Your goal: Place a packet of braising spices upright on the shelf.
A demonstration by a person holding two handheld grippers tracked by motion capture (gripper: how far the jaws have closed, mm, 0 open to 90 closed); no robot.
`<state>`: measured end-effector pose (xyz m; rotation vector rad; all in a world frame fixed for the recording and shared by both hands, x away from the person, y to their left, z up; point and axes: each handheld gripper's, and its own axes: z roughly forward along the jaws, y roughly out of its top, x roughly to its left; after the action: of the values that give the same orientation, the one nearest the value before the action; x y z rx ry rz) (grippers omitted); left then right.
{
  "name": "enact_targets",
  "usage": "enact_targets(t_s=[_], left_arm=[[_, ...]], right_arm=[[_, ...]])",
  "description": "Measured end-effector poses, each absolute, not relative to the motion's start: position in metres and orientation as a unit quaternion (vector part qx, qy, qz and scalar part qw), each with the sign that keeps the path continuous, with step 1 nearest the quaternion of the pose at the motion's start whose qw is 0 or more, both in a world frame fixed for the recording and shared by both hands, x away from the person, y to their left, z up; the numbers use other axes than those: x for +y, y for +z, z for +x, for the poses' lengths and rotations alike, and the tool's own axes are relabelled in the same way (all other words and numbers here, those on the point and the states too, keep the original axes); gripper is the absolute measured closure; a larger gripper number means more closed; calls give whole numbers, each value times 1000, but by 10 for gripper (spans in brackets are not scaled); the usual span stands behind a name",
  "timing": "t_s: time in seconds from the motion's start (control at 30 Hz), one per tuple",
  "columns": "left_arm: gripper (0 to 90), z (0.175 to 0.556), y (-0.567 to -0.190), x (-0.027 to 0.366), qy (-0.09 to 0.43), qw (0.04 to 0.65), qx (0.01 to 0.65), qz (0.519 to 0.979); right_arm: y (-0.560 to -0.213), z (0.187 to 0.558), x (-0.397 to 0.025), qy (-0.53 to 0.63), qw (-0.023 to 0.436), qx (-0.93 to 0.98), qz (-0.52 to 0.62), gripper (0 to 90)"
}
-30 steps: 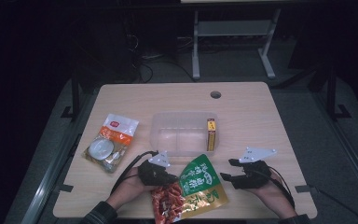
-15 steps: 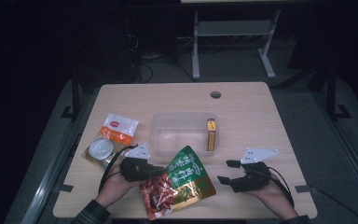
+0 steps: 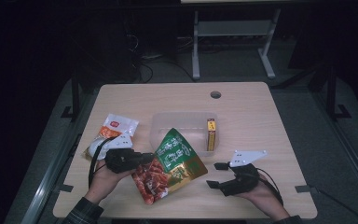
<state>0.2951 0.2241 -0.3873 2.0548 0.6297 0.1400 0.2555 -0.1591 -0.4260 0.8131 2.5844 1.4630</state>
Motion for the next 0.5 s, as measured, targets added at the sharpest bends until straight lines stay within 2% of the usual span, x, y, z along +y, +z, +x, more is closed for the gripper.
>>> enact_targets(t_s=[0.33,0.5], left_arm=[[895,296,-380,229,70,499,270,820],[895,296,-379,231,72,506,273,815]], right_arm=[[-429,277,-123,514,23,814,268,301],[-430,285,-106,543,15,797,265,365]])
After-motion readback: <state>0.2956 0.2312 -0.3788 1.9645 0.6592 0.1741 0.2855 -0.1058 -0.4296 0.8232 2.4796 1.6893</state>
